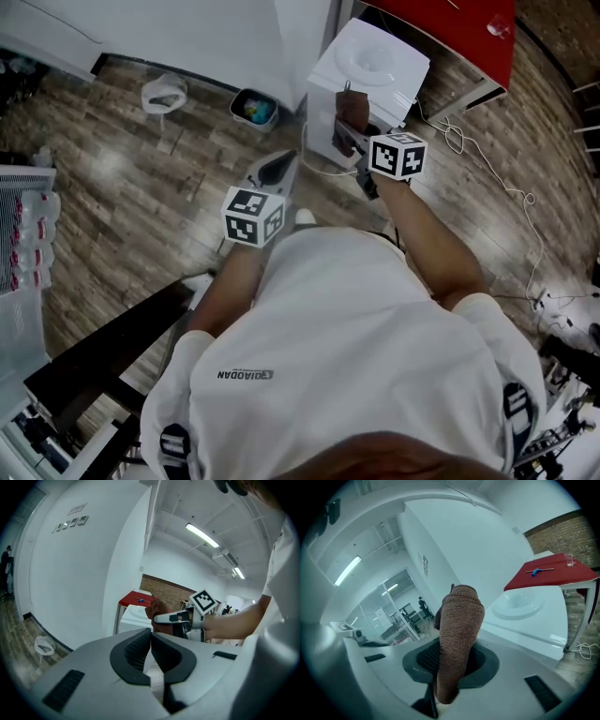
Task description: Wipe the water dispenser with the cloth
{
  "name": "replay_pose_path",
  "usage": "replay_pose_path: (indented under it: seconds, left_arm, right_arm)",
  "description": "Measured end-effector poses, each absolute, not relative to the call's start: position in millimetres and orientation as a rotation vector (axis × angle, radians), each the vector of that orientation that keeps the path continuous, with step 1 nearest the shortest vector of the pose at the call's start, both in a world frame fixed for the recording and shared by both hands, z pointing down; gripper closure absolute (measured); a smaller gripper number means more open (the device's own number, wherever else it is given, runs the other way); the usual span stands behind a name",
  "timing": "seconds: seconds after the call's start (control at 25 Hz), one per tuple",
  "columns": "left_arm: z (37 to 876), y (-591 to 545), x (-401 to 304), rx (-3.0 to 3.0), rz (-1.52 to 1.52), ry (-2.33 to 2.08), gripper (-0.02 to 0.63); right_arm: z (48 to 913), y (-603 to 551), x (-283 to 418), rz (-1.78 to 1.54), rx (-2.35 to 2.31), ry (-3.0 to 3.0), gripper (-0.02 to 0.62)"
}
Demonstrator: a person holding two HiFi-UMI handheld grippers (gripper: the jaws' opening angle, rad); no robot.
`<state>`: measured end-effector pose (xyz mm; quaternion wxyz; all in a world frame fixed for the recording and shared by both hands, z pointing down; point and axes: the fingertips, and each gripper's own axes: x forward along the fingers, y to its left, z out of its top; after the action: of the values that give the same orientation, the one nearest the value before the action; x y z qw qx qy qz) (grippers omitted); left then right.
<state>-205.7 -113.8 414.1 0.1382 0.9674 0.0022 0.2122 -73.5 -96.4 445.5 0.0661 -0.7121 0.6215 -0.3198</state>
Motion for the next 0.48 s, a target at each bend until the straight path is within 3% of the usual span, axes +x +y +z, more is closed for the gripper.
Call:
replay_pose_path:
  seconds: [0.48]
  left_arm:
    - [426.8,-175.2,-220.8,2.752,0.609,-0.084,0.606]
  right_arm:
    - [491.5,-218.1,-6.0,-1.135,-2.065,1.548,0.526]
